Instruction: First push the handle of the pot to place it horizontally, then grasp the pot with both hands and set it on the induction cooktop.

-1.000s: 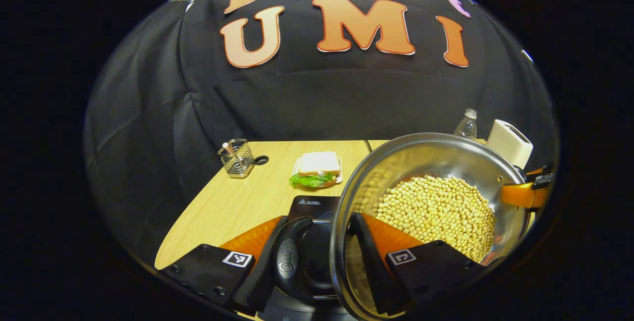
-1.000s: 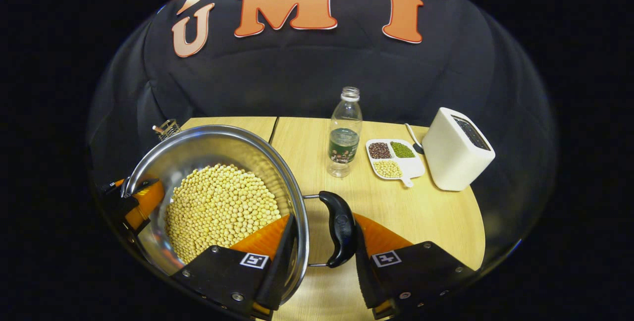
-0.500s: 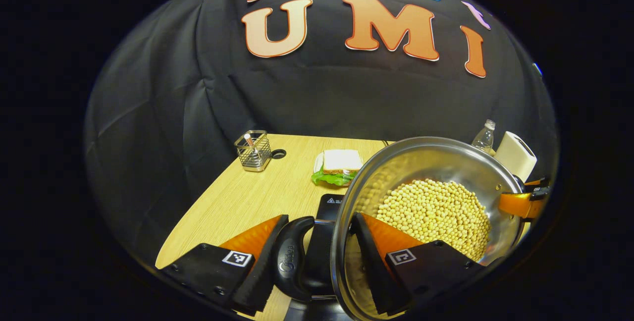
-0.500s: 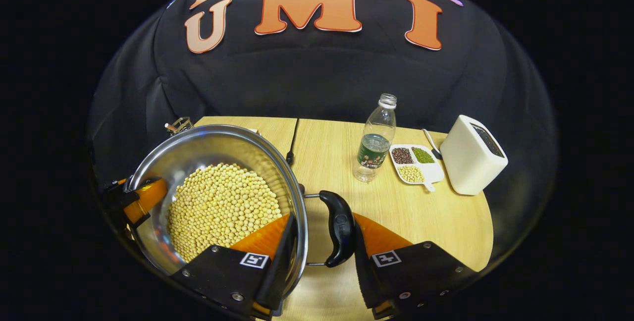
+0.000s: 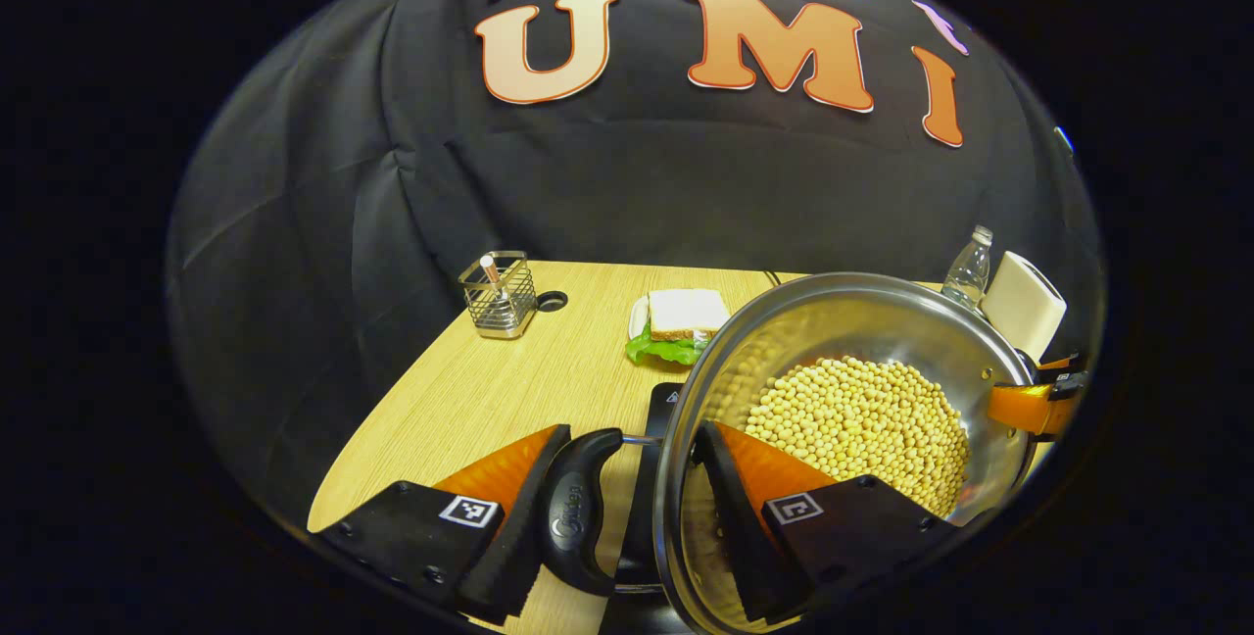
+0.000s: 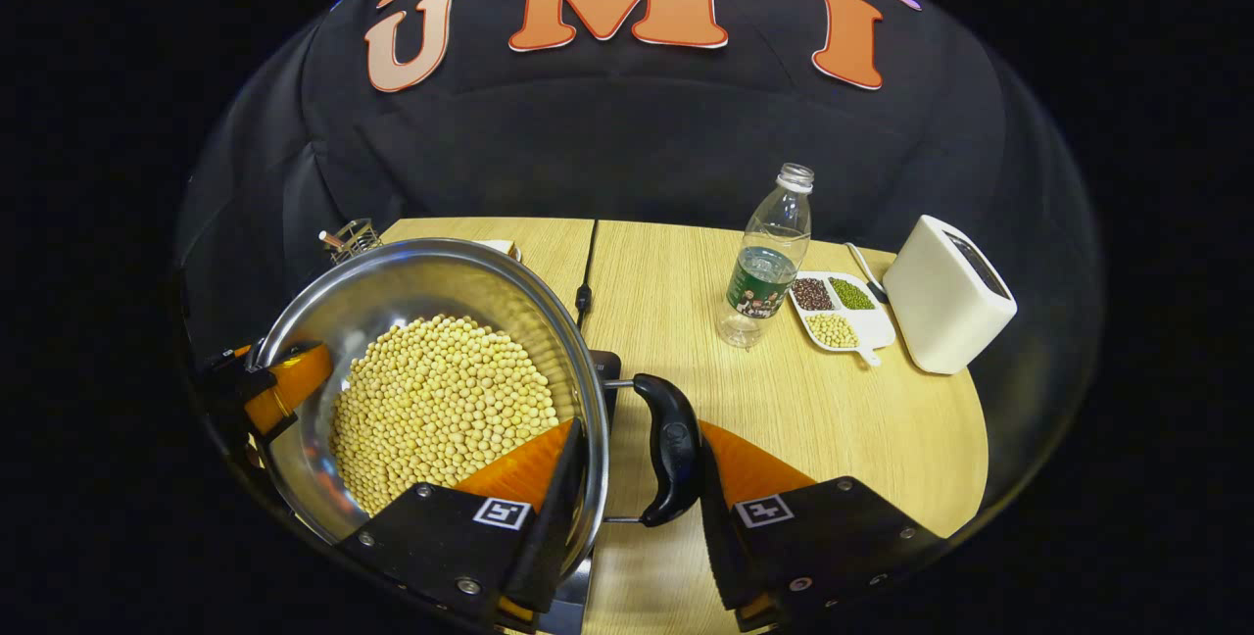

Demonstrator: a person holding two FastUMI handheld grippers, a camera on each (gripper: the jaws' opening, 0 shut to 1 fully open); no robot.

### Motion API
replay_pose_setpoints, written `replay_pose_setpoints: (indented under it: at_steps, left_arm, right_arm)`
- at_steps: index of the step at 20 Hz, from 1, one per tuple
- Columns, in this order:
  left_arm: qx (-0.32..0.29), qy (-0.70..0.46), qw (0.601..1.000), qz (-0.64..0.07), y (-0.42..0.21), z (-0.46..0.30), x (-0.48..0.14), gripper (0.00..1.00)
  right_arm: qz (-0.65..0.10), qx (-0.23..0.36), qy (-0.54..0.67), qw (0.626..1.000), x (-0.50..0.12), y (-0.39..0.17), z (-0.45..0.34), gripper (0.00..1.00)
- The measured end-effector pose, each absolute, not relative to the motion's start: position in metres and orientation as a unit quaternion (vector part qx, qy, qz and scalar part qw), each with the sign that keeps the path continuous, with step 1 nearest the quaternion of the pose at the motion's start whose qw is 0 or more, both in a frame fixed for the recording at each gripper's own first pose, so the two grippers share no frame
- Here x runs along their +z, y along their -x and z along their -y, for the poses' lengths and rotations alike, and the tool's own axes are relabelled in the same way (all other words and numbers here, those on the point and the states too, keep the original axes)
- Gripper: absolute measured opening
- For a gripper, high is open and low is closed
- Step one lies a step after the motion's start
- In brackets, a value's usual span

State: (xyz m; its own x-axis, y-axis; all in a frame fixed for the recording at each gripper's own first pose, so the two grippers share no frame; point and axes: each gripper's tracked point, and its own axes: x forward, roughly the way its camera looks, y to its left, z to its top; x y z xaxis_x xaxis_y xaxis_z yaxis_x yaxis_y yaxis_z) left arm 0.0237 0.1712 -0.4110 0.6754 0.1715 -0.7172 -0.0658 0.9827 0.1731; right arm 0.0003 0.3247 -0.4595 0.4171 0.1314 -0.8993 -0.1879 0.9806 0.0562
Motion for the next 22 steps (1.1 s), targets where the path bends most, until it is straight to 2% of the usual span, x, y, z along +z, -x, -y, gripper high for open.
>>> replay_pose_setpoints:
  at_steps: [7,8,9,12,13,14,19,22]
  left_arm:
    - [0.063,-0.058,0.904,-0.418,-0.023,-0.176,-0.437,0.84]
    - [0.063,-0.056,0.903,-0.421,-0.023,-0.176,-0.440,0.84]
    - [0.064,-0.056,0.902,-0.423,-0.023,-0.177,-0.441,0.84]
    - [0.067,-0.055,0.901,-0.424,-0.020,-0.178,-0.444,0.84]
    - [0.068,-0.055,0.900,-0.427,-0.020,-0.178,-0.445,0.84]
    - [0.068,-0.054,0.899,-0.429,-0.019,-0.178,-0.447,0.84]
    - [0.075,-0.052,0.890,-0.446,-0.013,-0.177,-0.453,0.84]
    - [0.075,-0.057,0.895,-0.435,-0.015,-0.178,-0.451,0.92]
  right_arm:
    - [-0.546,0.094,0.036,0.831,-0.477,0.005,-0.329,0.62]
    - [-0.548,0.094,0.036,0.830,-0.480,0.005,-0.331,0.58]
    - [-0.550,0.094,0.035,0.829,-0.480,0.005,-0.331,0.61]
    - [-0.552,0.095,0.034,0.828,-0.483,0.006,-0.332,0.61]
    - [-0.553,0.096,0.033,0.827,-0.485,0.007,-0.333,0.58]
    - [-0.556,0.096,0.031,0.825,-0.488,0.008,-0.333,0.61]
    - [-0.558,0.099,0.024,0.824,-0.491,0.008,-0.338,0.61]
    - [-0.557,0.114,0.015,0.823,-0.488,0.012,-0.340,0.67]
